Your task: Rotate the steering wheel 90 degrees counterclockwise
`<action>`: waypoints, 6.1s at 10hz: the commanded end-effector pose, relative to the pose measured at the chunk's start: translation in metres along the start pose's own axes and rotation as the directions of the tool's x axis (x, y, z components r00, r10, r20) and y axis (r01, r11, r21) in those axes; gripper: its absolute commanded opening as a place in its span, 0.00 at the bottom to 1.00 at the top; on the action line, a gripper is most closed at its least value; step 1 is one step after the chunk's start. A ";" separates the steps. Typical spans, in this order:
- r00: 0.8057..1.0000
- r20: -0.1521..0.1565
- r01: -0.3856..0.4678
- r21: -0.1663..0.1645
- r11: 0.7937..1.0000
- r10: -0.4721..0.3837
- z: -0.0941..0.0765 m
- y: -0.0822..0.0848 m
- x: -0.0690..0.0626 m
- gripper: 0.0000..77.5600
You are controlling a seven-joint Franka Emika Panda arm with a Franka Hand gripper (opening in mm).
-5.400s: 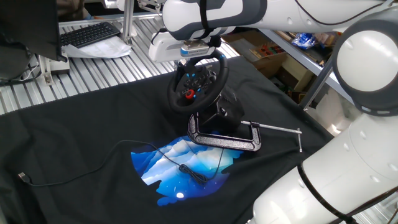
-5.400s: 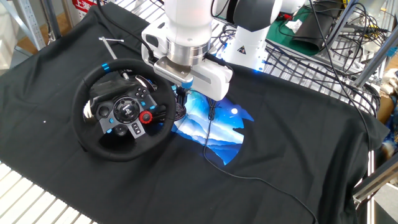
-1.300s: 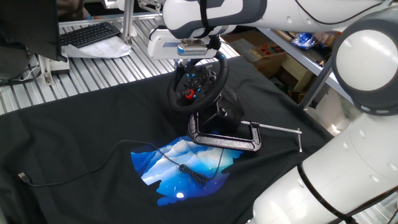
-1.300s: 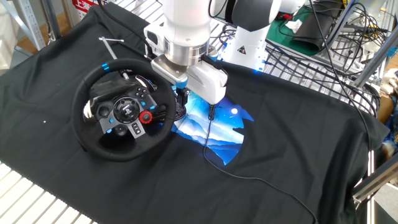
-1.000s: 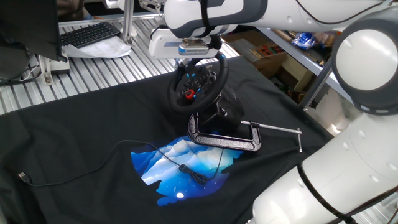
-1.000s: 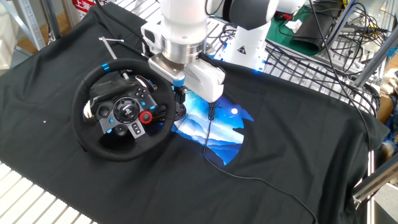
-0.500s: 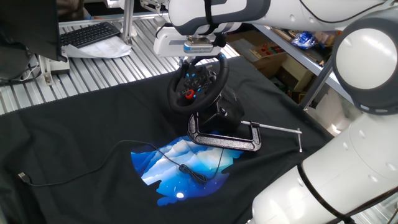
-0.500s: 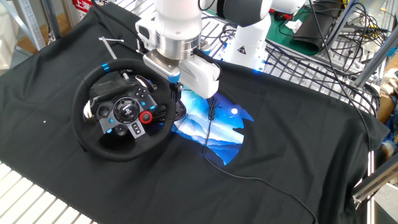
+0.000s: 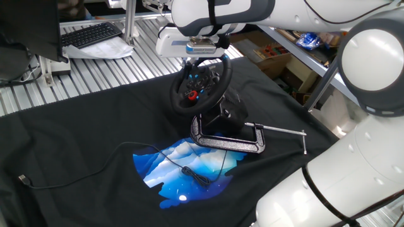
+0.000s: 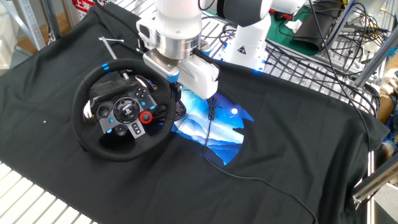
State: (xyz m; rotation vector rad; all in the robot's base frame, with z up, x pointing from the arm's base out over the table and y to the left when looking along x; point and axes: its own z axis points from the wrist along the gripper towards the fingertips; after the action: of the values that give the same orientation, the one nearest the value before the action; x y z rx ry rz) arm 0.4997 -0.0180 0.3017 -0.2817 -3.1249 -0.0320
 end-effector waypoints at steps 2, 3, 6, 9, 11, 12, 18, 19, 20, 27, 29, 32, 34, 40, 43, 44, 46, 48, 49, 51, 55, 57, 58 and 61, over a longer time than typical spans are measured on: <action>1.000 0.002 -0.016 -0.002 1.000 0.016 0.003 -0.002 0.001 0.00; 1.000 0.005 -0.022 -0.002 1.000 0.022 0.003 -0.002 0.001 0.00; 1.000 0.018 -0.021 -0.005 1.000 0.021 0.003 -0.002 0.001 0.00; 0.999 0.017 -0.046 -0.003 0.999 0.046 0.003 -0.002 0.001 0.00; 0.991 0.020 -0.135 -0.003 0.991 0.135 0.003 -0.002 0.001 0.00; 0.983 0.016 -0.181 -0.004 0.983 0.181 0.003 -0.002 0.001 0.00; 0.963 0.009 -0.270 0.000 0.963 0.270 0.003 -0.002 0.001 0.00; 0.960 0.009 -0.281 0.002 0.960 0.281 0.003 -0.002 0.001 0.00; 0.958 0.009 -0.288 0.002 0.958 0.288 0.003 -0.002 0.001 0.00; 0.963 0.038 -0.268 0.011 0.963 0.268 0.004 -0.013 0.014 0.00; 0.968 0.042 -0.249 0.011 0.968 0.249 0.002 -0.029 0.020 0.00; 0.975 0.063 -0.214 0.017 0.977 0.213 -0.006 -0.057 0.029 0.00; 0.978 0.069 -0.196 0.021 0.980 0.194 -0.015 -0.072 0.034 0.00; 0.976 0.118 -0.185 0.010 0.983 0.183 -0.014 -0.103 0.036 0.00; 0.973 0.122 -0.199 0.001 0.980 0.197 -0.016 -0.106 0.040 0.00; 0.972 0.127 -0.201 -0.001 0.980 0.200 -0.016 -0.106 0.040 0.00; 0.964 0.159 -0.216 -0.010 0.976 0.215 -0.016 -0.106 0.040 0.00; 0.963 0.163 -0.216 -0.013 0.976 0.215 -0.015 -0.106 0.040 0.00; 0.963 0.164 -0.215 -0.012 0.977 0.214 -0.015 -0.106 0.040 0.00; 0.961 0.162 -0.224 -0.015 0.975 0.223 -0.014 -0.106 0.040 0.00; 0.955 0.159 -0.249 -0.019 0.968 0.249 -0.014 -0.106 0.040 0.00; 0.950 0.155 -0.270 -0.022 0.963 0.270 -0.014 -0.106 0.040 0.00; 0.939 0.146 -0.312 -0.022 0.950 0.312 -0.014 -0.106 0.040 0.00; 0.919 0.115 -0.377 -0.024 0.926 0.377 -0.014 -0.106 0.040 0.00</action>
State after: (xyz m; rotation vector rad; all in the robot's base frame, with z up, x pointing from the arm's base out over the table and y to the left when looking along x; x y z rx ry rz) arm 0.4406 -0.1154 0.3126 -0.8302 -3.1683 -0.0085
